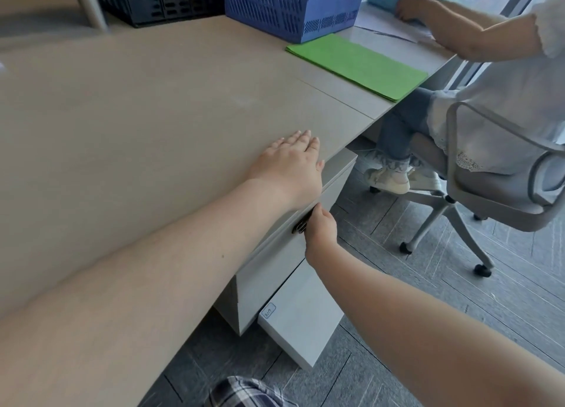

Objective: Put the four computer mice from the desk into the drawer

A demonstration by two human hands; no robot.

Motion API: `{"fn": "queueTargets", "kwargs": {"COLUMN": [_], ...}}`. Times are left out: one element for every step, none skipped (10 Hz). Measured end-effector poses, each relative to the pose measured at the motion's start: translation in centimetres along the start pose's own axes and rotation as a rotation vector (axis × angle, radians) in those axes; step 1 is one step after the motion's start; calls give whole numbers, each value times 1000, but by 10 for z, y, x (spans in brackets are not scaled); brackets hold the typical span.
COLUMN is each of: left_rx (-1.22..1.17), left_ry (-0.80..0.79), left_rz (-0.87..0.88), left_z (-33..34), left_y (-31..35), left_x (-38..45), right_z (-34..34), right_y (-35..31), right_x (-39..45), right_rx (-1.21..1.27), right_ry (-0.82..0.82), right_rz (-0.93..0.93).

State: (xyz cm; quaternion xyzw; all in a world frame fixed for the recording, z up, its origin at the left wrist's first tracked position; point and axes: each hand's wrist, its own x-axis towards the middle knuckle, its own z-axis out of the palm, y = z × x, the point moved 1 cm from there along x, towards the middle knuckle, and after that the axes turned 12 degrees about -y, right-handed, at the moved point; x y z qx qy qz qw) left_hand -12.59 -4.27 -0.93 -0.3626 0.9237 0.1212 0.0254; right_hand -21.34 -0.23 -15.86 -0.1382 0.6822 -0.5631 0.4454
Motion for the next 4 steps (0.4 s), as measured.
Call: {"fn": "queueTargets", "kwargs": {"left_rx": [0,7,2,-13], "left_ry": [-1,-2,-5,9], "left_rz": [0,-5,2,3], "left_z": [-1,-2,-1,-1], "left_y": [1,1,2,2], "left_x": [-1,0,-1,0], "right_z": [5,3,-9,-34], "right_y": [-1,-5,-12,-10], "right_x": [0,-2,-3,-3], "right_rx": [-28,-86,-230,-301], "right_ry": [15,-1,-96,-163], "right_rz": [3,22,59,71]}}
